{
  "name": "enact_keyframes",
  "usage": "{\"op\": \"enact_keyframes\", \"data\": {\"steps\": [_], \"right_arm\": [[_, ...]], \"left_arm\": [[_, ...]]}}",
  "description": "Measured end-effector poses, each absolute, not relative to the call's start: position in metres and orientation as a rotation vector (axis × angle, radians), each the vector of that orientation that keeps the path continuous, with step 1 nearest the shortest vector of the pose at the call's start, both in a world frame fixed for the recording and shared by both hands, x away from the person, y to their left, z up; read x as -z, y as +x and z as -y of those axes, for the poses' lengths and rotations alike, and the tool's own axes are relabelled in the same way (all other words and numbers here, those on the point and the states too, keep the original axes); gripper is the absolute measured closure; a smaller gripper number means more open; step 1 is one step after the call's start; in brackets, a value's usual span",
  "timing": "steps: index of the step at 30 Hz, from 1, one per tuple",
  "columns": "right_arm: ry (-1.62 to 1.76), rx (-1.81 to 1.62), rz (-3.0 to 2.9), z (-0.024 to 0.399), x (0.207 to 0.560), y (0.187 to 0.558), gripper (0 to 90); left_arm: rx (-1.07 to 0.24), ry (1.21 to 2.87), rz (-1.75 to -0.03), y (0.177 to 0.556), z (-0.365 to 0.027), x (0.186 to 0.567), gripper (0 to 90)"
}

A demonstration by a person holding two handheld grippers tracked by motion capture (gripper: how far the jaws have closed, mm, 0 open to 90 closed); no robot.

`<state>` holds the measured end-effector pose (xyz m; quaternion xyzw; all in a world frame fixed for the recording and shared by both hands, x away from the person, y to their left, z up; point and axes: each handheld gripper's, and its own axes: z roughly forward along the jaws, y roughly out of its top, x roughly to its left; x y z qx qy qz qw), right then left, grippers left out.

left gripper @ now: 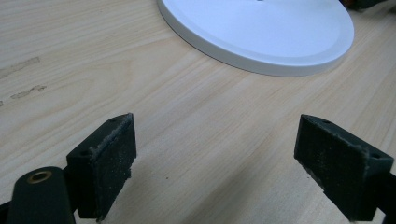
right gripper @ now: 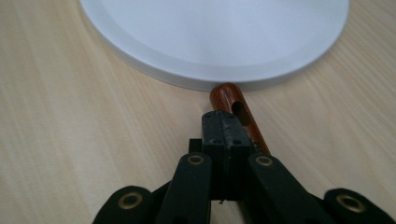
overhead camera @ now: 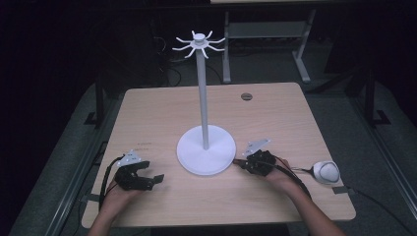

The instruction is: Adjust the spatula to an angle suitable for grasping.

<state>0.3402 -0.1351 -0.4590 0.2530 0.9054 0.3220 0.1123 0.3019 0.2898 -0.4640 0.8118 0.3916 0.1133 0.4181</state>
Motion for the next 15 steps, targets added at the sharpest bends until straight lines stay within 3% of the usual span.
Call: {"op": "enact_keyframes", "data": {"steps": [15], "right_arm": [[0.87,-0.883,-2.57,0.151,0.46,0.363,90.0]], "left_arm": [[-0.284,2.034,-0.984,0.302,-0.289,0.464,12.5]]}}
